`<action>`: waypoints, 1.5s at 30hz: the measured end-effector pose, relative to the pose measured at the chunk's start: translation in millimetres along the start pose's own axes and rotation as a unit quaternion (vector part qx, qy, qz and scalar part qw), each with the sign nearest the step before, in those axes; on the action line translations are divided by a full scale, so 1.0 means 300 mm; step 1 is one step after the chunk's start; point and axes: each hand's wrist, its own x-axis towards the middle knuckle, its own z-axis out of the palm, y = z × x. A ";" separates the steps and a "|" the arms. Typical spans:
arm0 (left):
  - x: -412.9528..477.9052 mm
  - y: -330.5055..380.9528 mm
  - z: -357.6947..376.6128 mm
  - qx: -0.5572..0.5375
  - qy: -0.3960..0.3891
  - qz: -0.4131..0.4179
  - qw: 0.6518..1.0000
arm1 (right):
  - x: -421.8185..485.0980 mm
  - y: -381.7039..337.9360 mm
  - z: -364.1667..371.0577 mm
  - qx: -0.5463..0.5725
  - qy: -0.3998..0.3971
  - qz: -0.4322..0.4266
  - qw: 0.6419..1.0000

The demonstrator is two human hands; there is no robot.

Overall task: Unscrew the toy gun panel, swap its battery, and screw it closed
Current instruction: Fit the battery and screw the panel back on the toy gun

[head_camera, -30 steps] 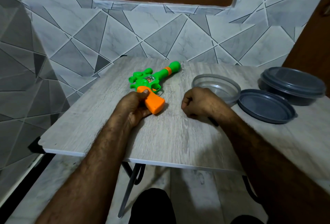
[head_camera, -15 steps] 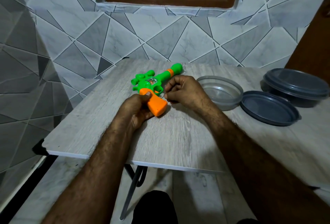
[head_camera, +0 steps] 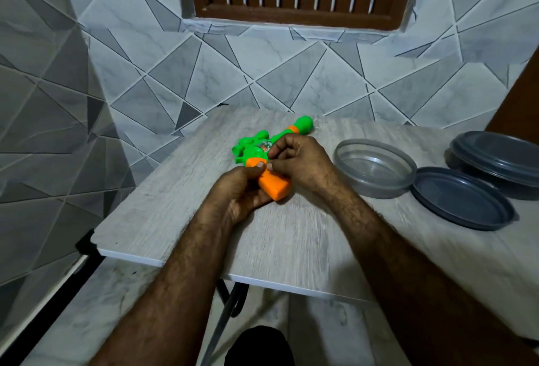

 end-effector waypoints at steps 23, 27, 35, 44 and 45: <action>0.012 -0.013 -0.011 -0.005 -0.010 0.010 1.000 | -0.056 0.009 0.010 -0.094 0.010 -0.049 0.994; 0.017 -0.018 -0.011 0.000 -0.004 0.019 1.000 | -0.076 -0.001 0.016 -0.152 0.015 -0.071 0.986; 0.014 -0.022 -0.007 -0.006 0.001 0.019 1.000 | -0.090 -0.014 0.009 -0.233 0.008 -0.077 0.969; 0.003 -0.018 -0.001 -0.001 -0.001 0.018 1.000 | -0.103 -0.013 -0.017 -0.232 0.002 -0.079 0.970; 0.002 -0.017 0.000 0.000 0.001 0.020 1.000 | -0.108 -0.016 -0.016 -0.242 -0.007 -0.090 0.966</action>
